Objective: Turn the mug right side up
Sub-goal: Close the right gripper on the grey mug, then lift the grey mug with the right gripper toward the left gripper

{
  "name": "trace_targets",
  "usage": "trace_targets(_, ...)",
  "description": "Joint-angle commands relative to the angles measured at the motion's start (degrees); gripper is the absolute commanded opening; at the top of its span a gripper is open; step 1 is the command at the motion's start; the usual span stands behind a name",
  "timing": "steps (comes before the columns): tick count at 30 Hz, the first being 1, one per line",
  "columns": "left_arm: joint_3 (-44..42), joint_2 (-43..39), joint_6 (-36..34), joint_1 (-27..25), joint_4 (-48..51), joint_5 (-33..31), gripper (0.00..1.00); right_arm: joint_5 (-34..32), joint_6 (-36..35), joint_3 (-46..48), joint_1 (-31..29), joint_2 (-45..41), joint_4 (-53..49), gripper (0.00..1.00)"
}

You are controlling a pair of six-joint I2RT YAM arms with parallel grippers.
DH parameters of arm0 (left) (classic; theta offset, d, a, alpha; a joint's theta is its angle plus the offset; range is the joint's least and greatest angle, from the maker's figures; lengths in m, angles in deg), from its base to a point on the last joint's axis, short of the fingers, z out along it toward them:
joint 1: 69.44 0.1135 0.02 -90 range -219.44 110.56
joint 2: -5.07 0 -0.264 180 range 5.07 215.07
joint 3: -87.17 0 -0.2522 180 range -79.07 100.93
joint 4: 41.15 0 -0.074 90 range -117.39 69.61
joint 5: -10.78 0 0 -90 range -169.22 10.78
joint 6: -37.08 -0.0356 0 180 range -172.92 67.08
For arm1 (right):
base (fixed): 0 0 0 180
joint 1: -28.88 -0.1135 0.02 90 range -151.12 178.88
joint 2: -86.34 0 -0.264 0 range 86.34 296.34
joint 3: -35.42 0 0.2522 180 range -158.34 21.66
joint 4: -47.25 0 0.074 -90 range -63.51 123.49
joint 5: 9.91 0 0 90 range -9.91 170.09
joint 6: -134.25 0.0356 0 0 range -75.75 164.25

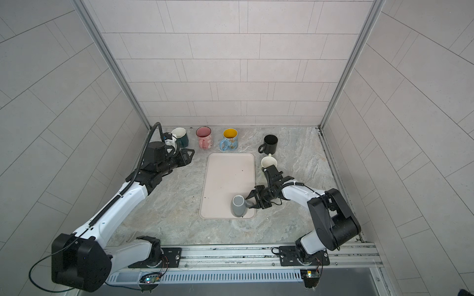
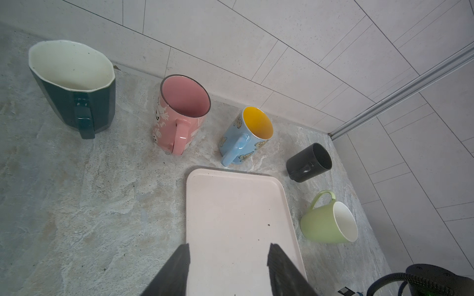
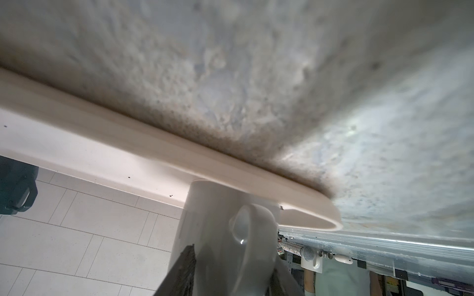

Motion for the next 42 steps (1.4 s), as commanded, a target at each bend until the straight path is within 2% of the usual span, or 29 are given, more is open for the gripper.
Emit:
trace_targets(1,0.62,0.10,0.37,0.42,-1.31,-0.24,0.55,-1.30,4.55,-0.84,-0.44,0.78,0.26,0.39)
trace_targets(10,0.26,0.28,0.55,0.45,-1.70,-0.20,0.55,-0.86,4.24,-0.73,-0.56,1.28,0.57,0.24)
trace_targets(19,0.10,0.02,0.55,0.52,-1.65,-0.23,0.55,-0.68,3.75,-0.63,-0.78,1.84,1.21,0.00)
trace_targets(24,0.19,0.06,0.63,0.48,-1.69,-0.07,0.55,-0.59,1.63,-1.62,-0.79,1.85,1.93,0.00)
trace_targets(31,0.66,0.06,1.33,0.47,-1.68,0.87,0.55,-1.39,-6.05,-6.37,-0.79,0.38,3.17,0.00)
trace_targets(40,1.52,-0.24,3.12,0.51,-2.04,3.26,0.55,1.94,-12.19,-9.88,-1.63,2.47,18.26,0.00)
trace_targets(42,1.77,-0.21,3.69,0.49,-2.38,3.96,0.55,3.10,-14.80,-12.06,-2.25,3.82,18.79,0.00)
